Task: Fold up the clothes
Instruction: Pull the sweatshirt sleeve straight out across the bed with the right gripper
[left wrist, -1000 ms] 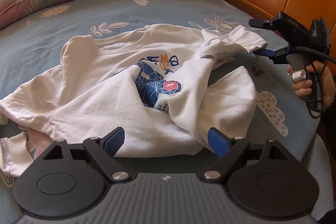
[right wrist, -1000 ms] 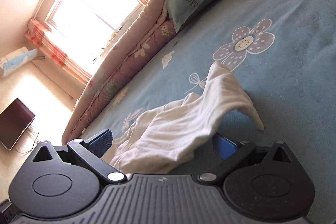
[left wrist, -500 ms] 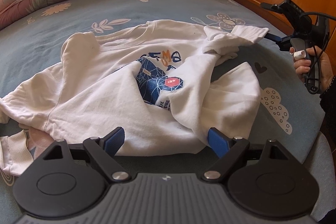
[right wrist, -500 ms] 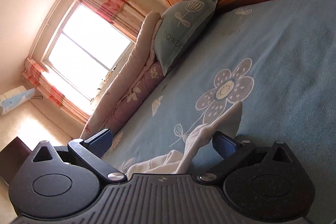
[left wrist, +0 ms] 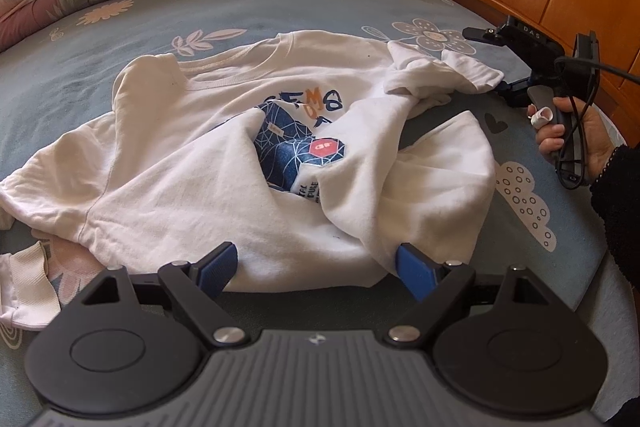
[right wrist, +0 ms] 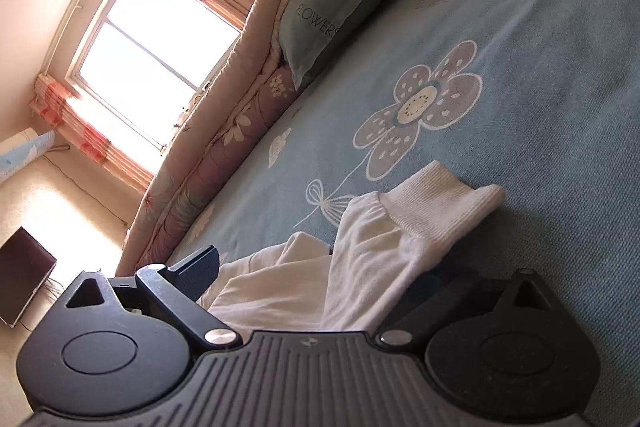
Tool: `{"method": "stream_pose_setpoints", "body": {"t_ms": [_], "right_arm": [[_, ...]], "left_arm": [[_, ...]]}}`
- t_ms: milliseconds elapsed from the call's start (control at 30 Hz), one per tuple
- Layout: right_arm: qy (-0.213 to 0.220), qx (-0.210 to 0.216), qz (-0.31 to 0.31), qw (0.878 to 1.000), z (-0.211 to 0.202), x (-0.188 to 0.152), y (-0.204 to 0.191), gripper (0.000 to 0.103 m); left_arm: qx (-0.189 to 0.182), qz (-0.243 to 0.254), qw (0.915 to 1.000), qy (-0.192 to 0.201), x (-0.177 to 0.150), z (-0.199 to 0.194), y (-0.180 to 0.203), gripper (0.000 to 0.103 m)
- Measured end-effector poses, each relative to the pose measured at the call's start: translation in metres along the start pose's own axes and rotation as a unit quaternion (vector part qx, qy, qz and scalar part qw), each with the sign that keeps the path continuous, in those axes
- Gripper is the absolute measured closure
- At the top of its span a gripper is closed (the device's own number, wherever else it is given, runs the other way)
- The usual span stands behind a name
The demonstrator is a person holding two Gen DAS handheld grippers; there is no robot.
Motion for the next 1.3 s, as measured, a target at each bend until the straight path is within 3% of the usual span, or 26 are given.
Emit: {"method": "stream_pose_setpoints", "body": {"t_ms": [67,100,167,233,500,667,833,1033,1167,1300], "right_arm": [[0.009,-0.024,0.015,1.000,-0.004,0.003,0.013,0.041],[0.012,-0.035,0.020,0.999,-0.005,0.003,0.020,0.050],[0.016,-0.042,0.029,0.999,-0.009,0.002,0.035,0.087],[0.018,-0.024,0.053,0.998,-0.012,0.002,0.047,0.095],[0.011,-0.071,0.044,0.996,-0.010,0.004,0.038,0.095],[0.062,-0.115,0.002,0.991,-0.044,0.027,0.030,0.091],[0.116,-0.181,-0.062,0.975,-0.096,0.066,0.033,0.091],[0.145,-0.255,-0.099,0.951,-0.149,0.100,0.055,0.091],[0.167,-0.280,-0.112,0.939,-0.172,0.118,0.061,0.091],[0.203,-0.272,-0.112,0.934,-0.189,0.126,0.062,0.090]], "left_arm": [[-0.001,-0.002,1.0000,0.000,0.000,0.000,0.000,0.016],[-0.001,-0.003,1.0000,0.001,-0.001,0.000,0.000,0.016],[-0.002,-0.005,1.0000,0.000,-0.002,0.001,-0.001,0.016],[-0.002,-0.005,1.0000,-0.001,-0.003,0.000,0.000,0.016],[0.004,-0.003,1.0000,-0.002,-0.005,-0.006,-0.001,0.016],[0.007,-0.005,1.0000,0.004,-0.004,-0.013,-0.006,0.016],[0.002,-0.001,1.0000,0.004,-0.004,-0.011,-0.002,0.016],[-0.007,0.006,0.9999,0.005,-0.002,-0.009,0.004,0.016],[-0.005,0.005,1.0000,0.005,-0.002,-0.008,0.003,0.016],[-0.002,0.003,1.0000,0.006,-0.001,-0.009,0.001,0.016]]}}
Point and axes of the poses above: each gripper's, at about its wrist camera, not at the fingertips, and z roughly the way its jaws point, y to its right, x to its top, the point moved 5 cm from there along z, roughly the way its jaws point, and after that the axes turned 1 degree about -y, right-handed, at the moved point
